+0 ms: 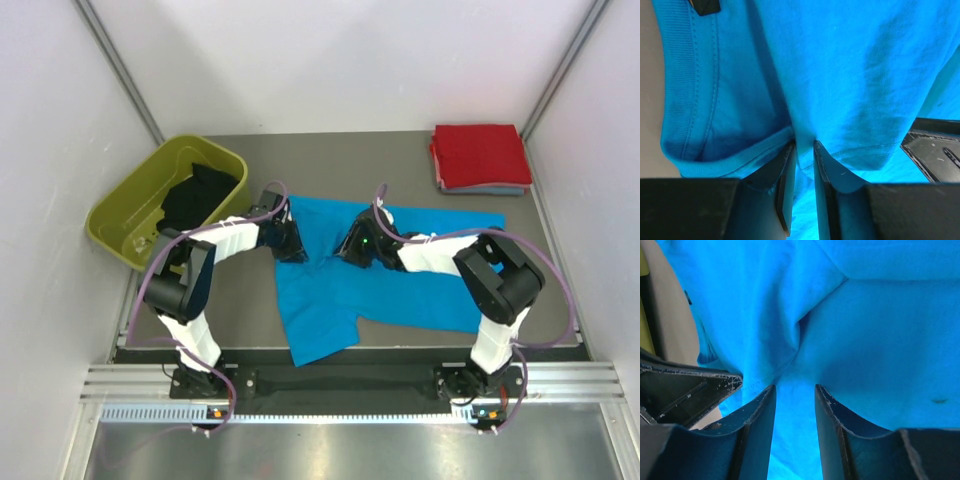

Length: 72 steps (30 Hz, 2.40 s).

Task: Fold and stack the t-shirts
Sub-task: Fold the tshirt

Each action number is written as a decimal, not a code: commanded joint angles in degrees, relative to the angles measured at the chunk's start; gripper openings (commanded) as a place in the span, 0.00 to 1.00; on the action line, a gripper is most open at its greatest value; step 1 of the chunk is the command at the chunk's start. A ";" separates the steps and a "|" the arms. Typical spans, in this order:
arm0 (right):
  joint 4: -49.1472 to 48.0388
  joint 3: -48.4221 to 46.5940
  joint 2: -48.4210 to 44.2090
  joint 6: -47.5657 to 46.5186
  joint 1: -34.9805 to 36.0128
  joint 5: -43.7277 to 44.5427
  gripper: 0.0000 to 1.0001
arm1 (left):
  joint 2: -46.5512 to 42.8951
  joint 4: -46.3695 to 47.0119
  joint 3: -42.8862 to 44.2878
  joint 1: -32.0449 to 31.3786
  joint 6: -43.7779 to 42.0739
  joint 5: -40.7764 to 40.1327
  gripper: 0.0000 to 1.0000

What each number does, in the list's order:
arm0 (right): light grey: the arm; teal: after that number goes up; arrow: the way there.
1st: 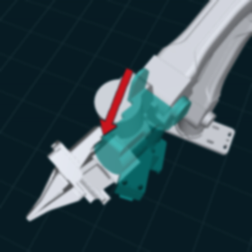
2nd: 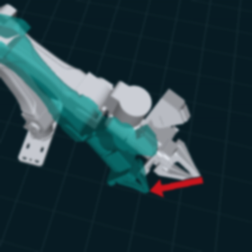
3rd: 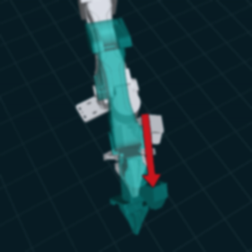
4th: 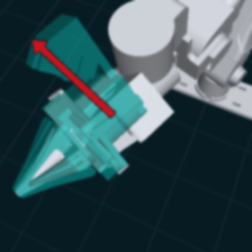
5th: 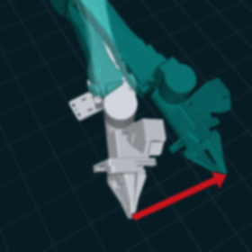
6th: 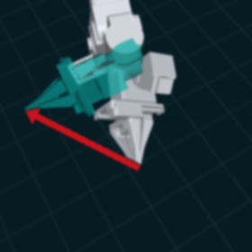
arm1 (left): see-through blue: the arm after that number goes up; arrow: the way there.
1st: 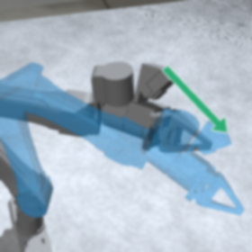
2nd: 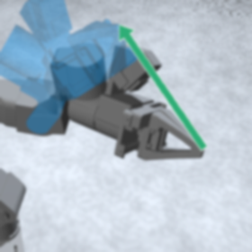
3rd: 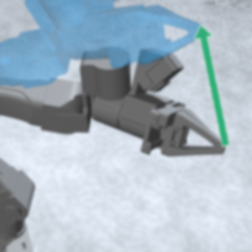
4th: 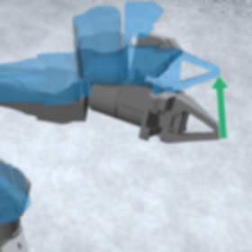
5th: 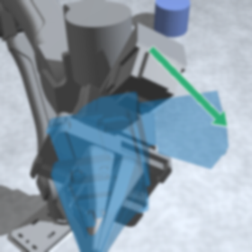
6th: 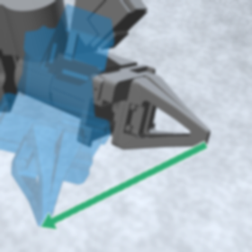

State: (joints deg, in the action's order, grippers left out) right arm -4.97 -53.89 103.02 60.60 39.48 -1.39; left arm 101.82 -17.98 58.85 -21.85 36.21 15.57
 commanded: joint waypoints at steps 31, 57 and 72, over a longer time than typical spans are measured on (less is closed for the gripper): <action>-2.25 -6.49 3.60 -2.67 0.68 4.90 0.00 | 2.24 -1.09 4.52 -0.22 0.00 -2.56 0.00; 23.87 -16.77 -1.33 -17.62 0.07 6.22 0.05 | 2.94 -12.08 10.85 -0.22 -2.81 -9.33 0.00; 24.05 -19.50 0.78 -20.00 -0.81 4.91 0.30 | 5.75 -16.91 16.20 -0.21 -5.88 -16.79 0.00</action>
State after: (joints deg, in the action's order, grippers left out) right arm 18.94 -73.87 105.95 40.12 38.87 3.20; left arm 106.89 -32.12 72.27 -22.17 31.99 2.37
